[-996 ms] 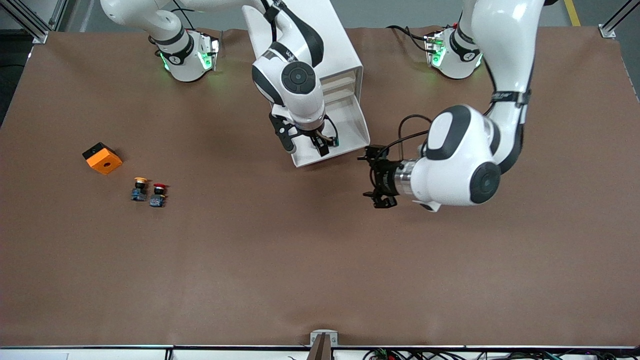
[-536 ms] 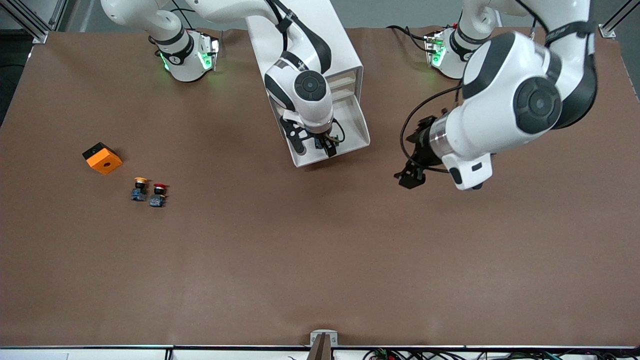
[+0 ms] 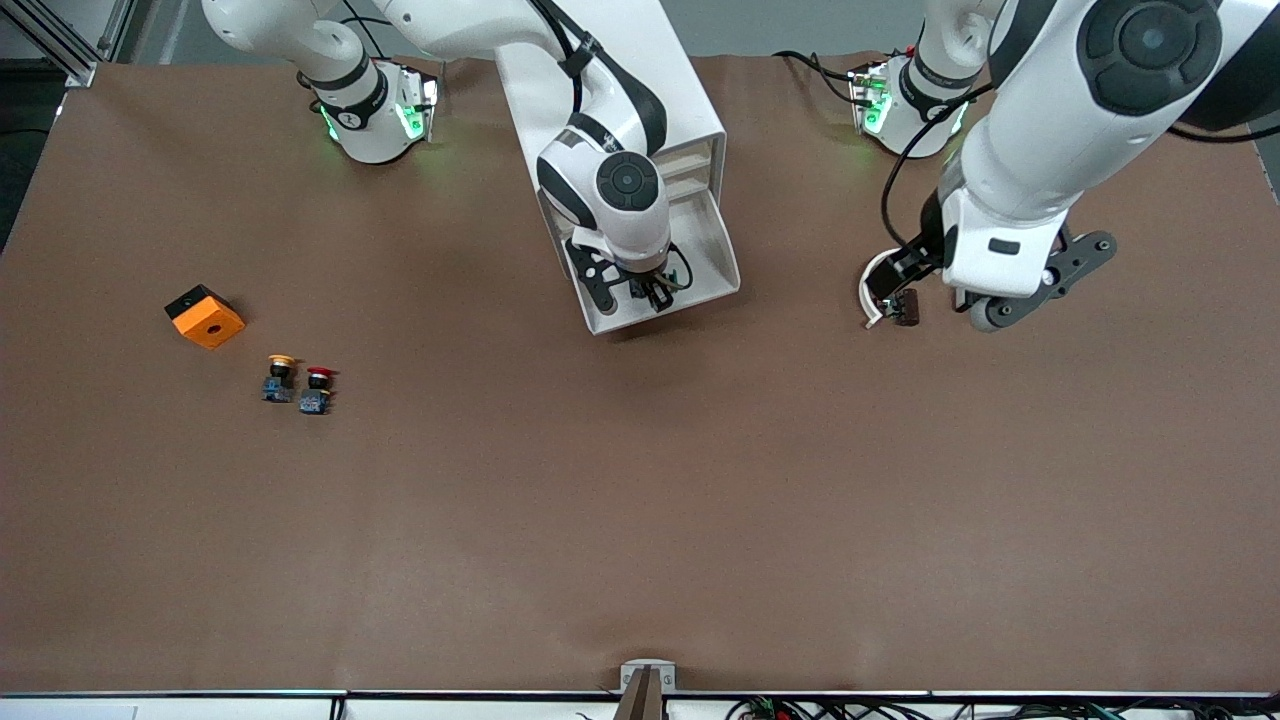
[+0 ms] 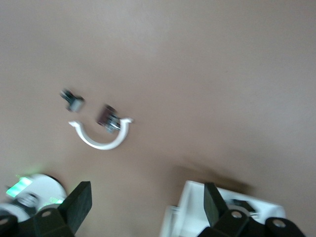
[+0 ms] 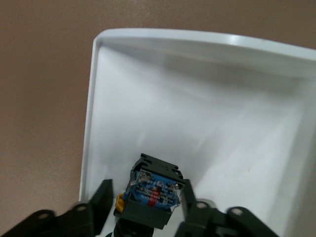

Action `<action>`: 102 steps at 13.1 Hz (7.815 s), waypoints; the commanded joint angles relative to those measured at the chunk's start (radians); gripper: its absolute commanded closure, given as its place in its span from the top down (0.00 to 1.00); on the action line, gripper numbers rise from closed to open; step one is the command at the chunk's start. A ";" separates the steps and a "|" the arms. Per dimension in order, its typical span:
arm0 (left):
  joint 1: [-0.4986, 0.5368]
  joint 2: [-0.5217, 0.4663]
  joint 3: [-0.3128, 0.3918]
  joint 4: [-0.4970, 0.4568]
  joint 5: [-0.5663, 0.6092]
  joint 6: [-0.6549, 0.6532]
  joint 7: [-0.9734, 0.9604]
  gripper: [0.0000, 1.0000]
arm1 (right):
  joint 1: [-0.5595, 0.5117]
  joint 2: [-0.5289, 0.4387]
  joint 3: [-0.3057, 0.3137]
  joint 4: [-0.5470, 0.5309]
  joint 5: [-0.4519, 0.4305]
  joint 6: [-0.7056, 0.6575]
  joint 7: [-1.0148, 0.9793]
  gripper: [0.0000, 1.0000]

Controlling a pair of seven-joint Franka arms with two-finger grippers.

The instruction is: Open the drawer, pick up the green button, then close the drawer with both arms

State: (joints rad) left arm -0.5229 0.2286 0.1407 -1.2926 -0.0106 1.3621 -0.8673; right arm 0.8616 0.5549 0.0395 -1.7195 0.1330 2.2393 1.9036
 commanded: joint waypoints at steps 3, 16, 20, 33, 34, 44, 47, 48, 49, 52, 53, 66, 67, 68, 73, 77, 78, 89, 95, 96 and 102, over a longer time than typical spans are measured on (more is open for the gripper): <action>-0.003 -0.026 -0.003 -0.034 0.060 -0.008 0.230 1.00 | 0.010 0.017 -0.006 0.031 0.005 -0.003 0.000 0.02; -0.023 0.268 -0.110 -0.318 -0.174 0.819 0.432 1.00 | -0.286 -0.087 -0.013 0.359 0.022 -0.688 -0.588 0.02; -0.094 0.379 -0.116 -0.318 -0.192 0.917 0.377 1.00 | -0.488 -0.124 -0.015 0.333 0.005 -0.756 -1.152 0.02; -0.146 0.420 -0.216 -0.379 -0.282 0.758 0.114 1.00 | -0.768 -0.187 -0.016 -0.236 -0.162 -0.017 -2.004 0.01; -0.146 0.420 -0.223 -0.379 -0.282 0.740 0.102 1.00 | -0.773 -0.184 -0.016 -0.256 -0.162 0.021 -2.031 0.01; -0.157 0.420 -0.286 -0.378 -0.350 0.563 0.082 1.00 | -0.848 -0.043 -0.015 -0.298 -0.159 0.213 -2.092 0.01; -0.183 0.437 -0.288 -0.378 -0.365 0.563 0.083 1.00 | -0.845 -0.033 -0.013 -0.298 -0.154 0.214 -2.092 0.01; -0.187 0.440 -0.289 -0.378 -0.379 0.563 0.083 1.00 | -0.845 -0.033 -0.013 -0.298 -0.154 0.214 -2.092 0.02; -0.189 0.440 -0.291 -0.378 -0.393 0.563 0.083 1.00 | -0.845 -0.033 -0.013 -0.298 -0.153 0.212 -2.091 0.02; -0.189 0.442 -0.303 -0.378 -0.462 0.563 0.085 1.00 | -0.843 -0.033 -0.013 -0.299 -0.150 0.212 -2.091 0.16; -0.189 0.446 -0.303 -0.378 -0.486 0.563 0.089 1.00 | -0.843 -0.033 -0.012 -0.298 -0.148 0.212 -2.088 0.41; -0.097 0.453 -0.312 -0.330 -0.488 0.562 0.073 1.00 | -0.780 -0.311 -0.006 -0.235 -0.147 -0.113 -1.784 1.00; -0.066 0.431 -0.312 -0.318 -0.483 0.562 0.071 1.00 | -0.785 -0.363 -0.006 -0.235 -0.147 -0.150 -1.782 1.00; -0.033 0.413 -0.311 -0.312 -0.479 0.558 0.068 1.00 | -0.788 -0.407 -0.007 -0.233 -0.147 -0.183 -1.782 1.00; 0.162 0.295 -0.306 -0.251 -0.357 0.415 0.059 1.00 | -0.793 -0.627 -0.016 -0.204 -0.147 -0.395 -1.782 1.00; 0.308 0.235 -0.306 -0.153 -0.160 0.304 0.060 1.00 | -0.815 -0.635 -0.041 -0.031 -0.147 -0.591 -1.790 1.00; 0.345 0.197 -0.306 -0.148 -0.119 0.298 0.062 1.00 | -0.831 -0.635 -0.041 -0.006 -0.147 -0.615 -1.798 1.00; 0.510 -0.050 -0.305 -0.148 0.078 0.258 0.273 1.00 | -0.857 -0.628 -0.046 0.133 -0.145 -0.762 -1.799 1.00; 0.543 -0.141 -0.305 -0.160 0.075 0.178 0.453 1.00 | -0.857 -0.627 -0.044 0.186 -0.147 -0.831 -1.856 1.00; 0.546 -0.161 -0.290 -0.169 0.074 0.170 0.529 1.00 | -0.855 -0.625 -0.044 0.186 -0.147 -0.831 -1.856 1.00; 0.517 -0.248 -0.194 -0.221 0.074 0.181 0.708 1.00 | -0.854 -0.625 -0.043 0.186 -0.145 -0.827 -1.842 1.00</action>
State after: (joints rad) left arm 0.0151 0.0278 -0.0629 -1.4779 0.0543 1.5304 -0.1708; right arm 0.0212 -0.0865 -0.0157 -1.5655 -0.0083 1.4282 0.0661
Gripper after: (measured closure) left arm 0.000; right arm 0.000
